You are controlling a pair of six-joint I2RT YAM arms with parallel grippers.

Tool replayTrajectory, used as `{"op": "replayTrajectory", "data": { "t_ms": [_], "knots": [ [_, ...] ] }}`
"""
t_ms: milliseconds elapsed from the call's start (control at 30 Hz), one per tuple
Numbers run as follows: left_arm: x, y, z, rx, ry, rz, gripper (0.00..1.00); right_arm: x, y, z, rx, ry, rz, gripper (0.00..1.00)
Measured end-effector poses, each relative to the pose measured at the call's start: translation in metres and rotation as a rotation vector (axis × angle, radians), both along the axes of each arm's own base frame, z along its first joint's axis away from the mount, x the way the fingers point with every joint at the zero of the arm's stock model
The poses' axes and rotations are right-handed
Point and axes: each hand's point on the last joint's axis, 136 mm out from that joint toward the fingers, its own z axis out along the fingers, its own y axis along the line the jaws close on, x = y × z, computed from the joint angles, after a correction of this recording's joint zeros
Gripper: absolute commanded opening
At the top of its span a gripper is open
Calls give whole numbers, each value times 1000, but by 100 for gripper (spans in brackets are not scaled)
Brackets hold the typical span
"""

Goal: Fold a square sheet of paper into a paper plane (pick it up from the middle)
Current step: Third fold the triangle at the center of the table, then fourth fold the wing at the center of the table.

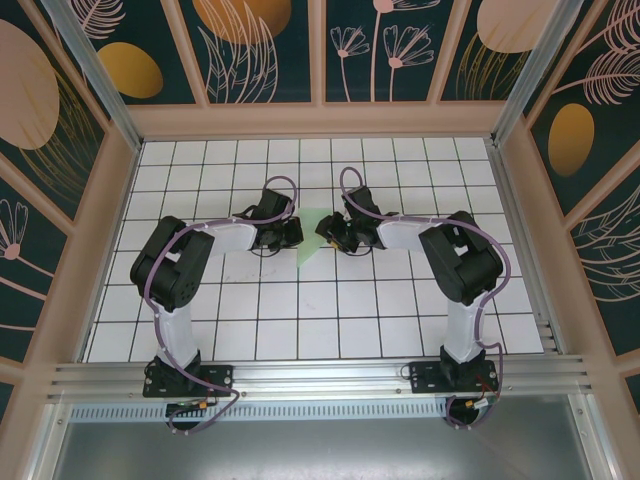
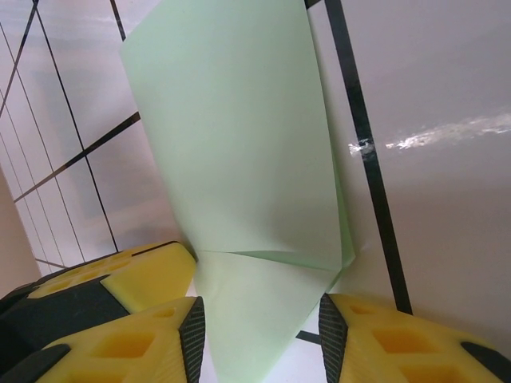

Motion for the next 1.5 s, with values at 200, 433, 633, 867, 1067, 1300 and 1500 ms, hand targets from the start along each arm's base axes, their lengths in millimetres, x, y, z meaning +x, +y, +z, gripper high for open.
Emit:
{"op": "replayTrajectory", "data": {
  "t_ms": [200,433,633,867,1067,1300,1500],
  "knots": [
    [0,0,0,0,0,0,0,2,2,3,12,-13,1,37],
    [0,0,0,0,1,0,0,4,9,10,51,-33,18,29],
    [0,0,0,-2,2,-2,0,2,11,7,62,-19,32,14],
    [-2,0,1,2,3,-5,13,2,7,0,42,-6,25,0],
    [2,-1,39,-21,-75,-24,35,7,-5,8,-10,-41,-28,0],
    [5,-12,115,-137,-287,-88,56,14,-28,69,-19,-171,-158,0],
    [-13,-15,105,-174,-357,-184,62,8,-42,65,-33,-140,-250,0]
  ]
}}
